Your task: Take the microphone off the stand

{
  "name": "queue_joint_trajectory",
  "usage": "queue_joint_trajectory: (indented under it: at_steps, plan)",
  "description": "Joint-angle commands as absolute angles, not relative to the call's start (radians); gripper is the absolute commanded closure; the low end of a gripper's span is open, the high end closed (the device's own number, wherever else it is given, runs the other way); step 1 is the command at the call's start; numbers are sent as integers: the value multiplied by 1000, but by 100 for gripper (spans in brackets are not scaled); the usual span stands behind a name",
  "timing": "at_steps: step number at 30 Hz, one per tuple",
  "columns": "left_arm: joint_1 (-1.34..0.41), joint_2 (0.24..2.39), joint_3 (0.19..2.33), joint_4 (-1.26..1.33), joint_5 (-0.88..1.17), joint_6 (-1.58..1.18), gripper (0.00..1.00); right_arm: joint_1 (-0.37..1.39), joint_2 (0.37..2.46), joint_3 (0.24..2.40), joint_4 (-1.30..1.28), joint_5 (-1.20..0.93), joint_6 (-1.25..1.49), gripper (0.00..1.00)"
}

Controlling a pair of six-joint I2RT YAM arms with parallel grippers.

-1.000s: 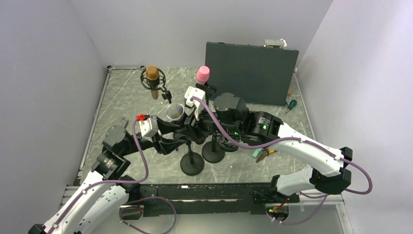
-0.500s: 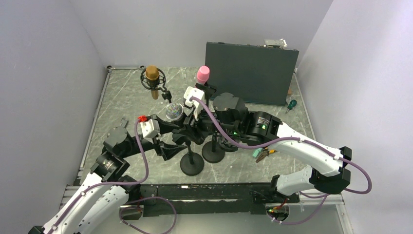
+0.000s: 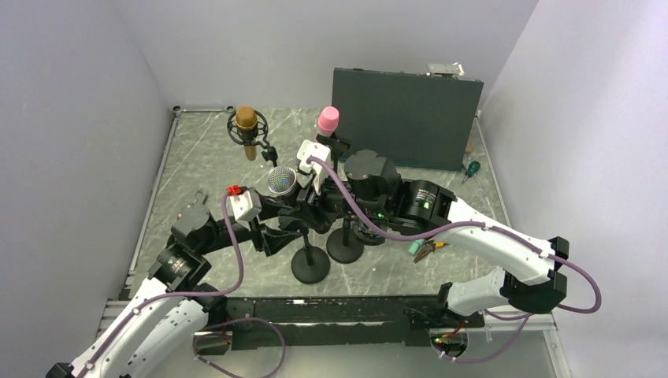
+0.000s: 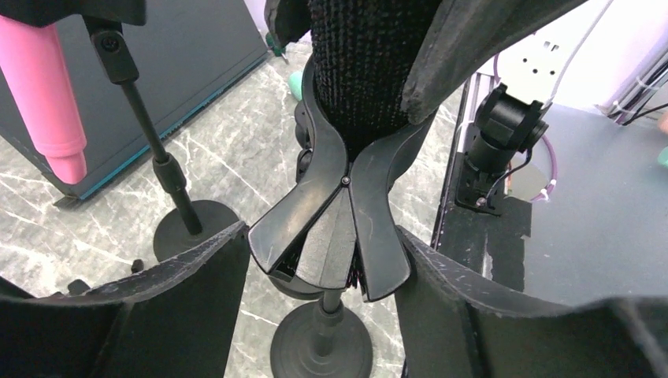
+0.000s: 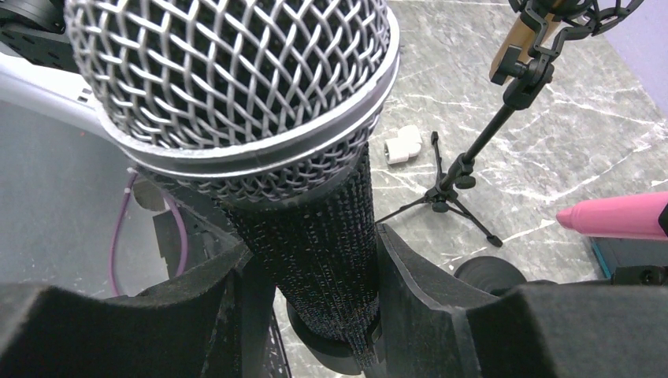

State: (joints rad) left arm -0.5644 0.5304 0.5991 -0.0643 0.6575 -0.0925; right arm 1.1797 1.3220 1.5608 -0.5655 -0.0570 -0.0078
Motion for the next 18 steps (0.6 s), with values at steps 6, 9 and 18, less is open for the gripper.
queue_joint_trajectory:
  at_steps: [6, 9, 18]
  plan:
    - [-564, 534, 597, -36, 669, -75, 65, 1189, 1316, 1590, -531, -106, 32, 100]
    - [-564, 532, 594, -38, 679, -75, 80, 1189, 1316, 1592, -532, -106, 32, 100]
    - [-564, 496, 568, -66, 658, -87, 97, 1190, 1316, 1598, -536, -104, 30, 100]
